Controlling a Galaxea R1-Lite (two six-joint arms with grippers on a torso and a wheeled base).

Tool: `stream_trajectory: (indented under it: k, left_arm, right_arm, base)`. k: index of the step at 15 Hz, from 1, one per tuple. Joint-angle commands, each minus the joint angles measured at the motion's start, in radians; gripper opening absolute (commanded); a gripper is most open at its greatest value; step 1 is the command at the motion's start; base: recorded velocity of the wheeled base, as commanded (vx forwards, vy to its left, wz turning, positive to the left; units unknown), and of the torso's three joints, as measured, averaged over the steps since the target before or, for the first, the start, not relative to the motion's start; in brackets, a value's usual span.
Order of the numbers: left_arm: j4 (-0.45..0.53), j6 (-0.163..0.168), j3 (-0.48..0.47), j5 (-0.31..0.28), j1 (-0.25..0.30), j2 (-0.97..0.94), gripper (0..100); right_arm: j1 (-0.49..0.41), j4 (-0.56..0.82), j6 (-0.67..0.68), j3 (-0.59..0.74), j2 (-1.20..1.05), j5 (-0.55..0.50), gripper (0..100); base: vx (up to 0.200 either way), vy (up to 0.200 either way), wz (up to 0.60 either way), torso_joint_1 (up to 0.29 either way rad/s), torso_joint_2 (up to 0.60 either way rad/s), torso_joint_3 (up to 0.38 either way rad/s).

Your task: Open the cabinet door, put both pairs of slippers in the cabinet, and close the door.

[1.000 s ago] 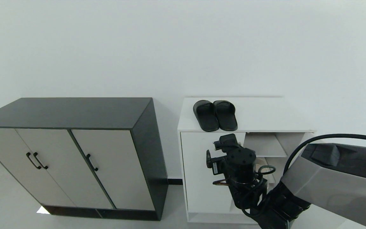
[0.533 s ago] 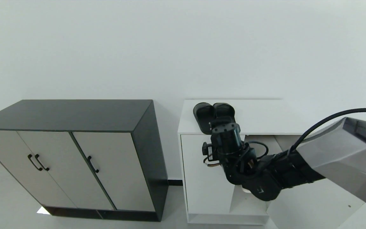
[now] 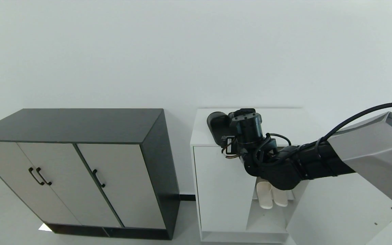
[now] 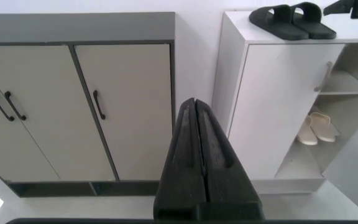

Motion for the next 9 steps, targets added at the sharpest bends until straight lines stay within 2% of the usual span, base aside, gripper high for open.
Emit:
stream_trajectory:
  k: [1,6,9]
  left_arm:
    - [0.000,0.000,0.000,0.000,0.000,0.001,0]
    - [0.000,0.000,0.000,0.000,0.000,0.001,0]
    - [0.000,-0.002,0.000,0.000,0.000,0.001,0]
  right_arm:
    - [-0.006,0.000,0.000,0.000,0.008,0.014,100]
    - [-0.018,-0.033,-0.005,0.001,0.054,0.034,100]
    - [-0.031,-0.060,-0.006,0.000,0.097,0.052,100]
  base:
    - [0.200,0.000,0.00,-0.002,-0.01,0.002]
    - [0.200,0.000,0.00,0.004,0.00,0.003]
    - [0.000,0.000,0.00,0.000,0.00,0.000]
